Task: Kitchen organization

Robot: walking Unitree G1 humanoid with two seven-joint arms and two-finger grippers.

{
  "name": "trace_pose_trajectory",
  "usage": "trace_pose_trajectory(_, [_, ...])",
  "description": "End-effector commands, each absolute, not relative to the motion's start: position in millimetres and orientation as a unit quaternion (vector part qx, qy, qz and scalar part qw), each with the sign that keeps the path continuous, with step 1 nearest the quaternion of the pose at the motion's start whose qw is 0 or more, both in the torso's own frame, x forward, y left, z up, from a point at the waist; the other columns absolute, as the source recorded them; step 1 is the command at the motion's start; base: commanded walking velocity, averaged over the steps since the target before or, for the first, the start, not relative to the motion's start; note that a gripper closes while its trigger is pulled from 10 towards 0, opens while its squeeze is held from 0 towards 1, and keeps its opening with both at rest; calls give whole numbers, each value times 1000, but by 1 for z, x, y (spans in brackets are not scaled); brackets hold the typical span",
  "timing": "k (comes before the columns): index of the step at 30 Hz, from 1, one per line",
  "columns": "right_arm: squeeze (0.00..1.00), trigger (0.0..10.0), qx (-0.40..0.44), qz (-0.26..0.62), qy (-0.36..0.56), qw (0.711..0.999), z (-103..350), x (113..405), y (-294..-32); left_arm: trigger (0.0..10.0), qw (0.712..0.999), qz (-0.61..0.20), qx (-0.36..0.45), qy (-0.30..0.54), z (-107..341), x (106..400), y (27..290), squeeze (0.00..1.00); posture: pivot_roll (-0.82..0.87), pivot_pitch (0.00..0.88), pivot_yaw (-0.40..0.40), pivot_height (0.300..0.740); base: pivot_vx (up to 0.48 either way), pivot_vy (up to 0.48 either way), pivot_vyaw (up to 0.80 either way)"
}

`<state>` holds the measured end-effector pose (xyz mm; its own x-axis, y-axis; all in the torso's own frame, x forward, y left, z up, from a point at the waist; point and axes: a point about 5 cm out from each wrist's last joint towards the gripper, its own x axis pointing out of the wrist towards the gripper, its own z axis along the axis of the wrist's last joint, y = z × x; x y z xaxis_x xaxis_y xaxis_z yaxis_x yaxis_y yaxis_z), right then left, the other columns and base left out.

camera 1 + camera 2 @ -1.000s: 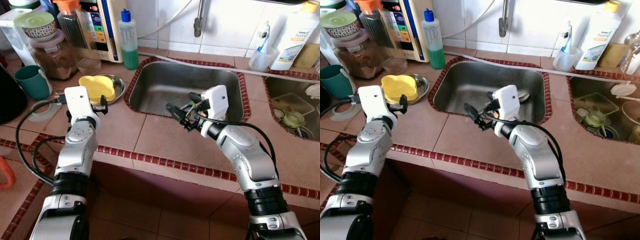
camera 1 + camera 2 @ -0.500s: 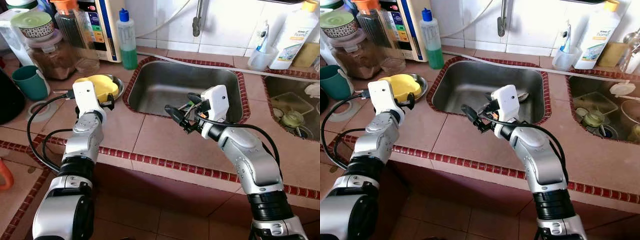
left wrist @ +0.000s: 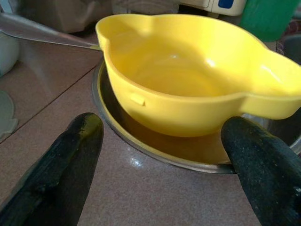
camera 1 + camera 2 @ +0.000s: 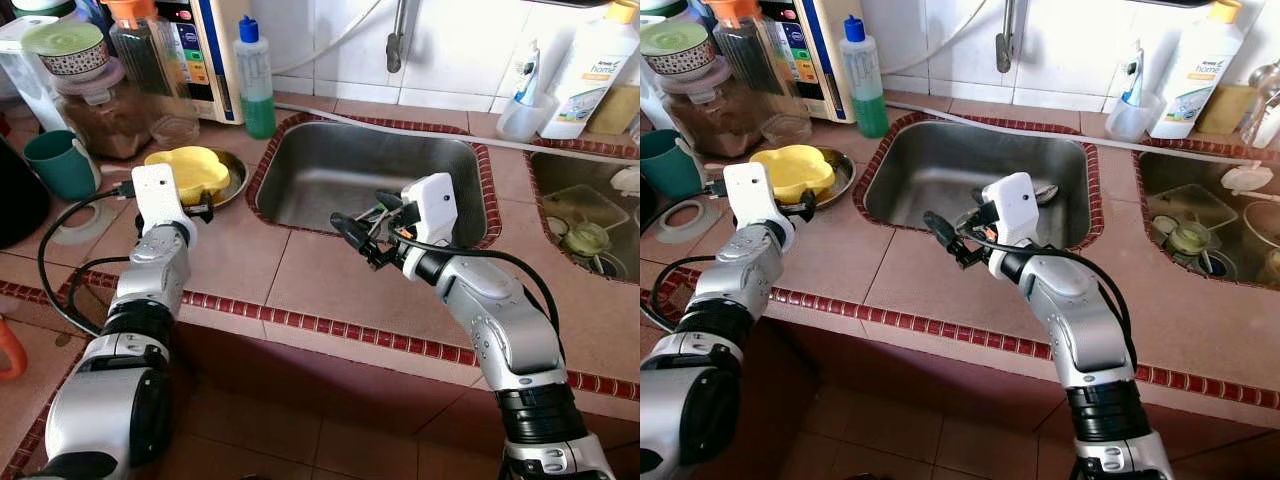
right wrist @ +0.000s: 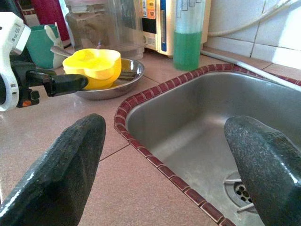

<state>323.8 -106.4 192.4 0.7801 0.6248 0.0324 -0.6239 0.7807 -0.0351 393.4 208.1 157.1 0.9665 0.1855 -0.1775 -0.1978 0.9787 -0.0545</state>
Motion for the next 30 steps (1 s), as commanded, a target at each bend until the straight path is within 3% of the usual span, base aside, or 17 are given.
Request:
trace_pose_trajectory(1, [86,10000,-17,339,-29,940,197,321,-102,10000,990,98,-31,94,158,395,211,0,-46,93,57,740,0,0,0])
trace_pose_trajectory(16, [90,10000,-23,342,-30,939,196,321,-102,10000,986,106,-46,120,154,396,208,0,-43,96,56,740,0,0,0])
trace_pose_trajectory(30, [90,10000,-28,340,-35,939,198,324,-104,10000,980,120,-82,140,145,388,190,0,-29,92,62,740,0,0,0])
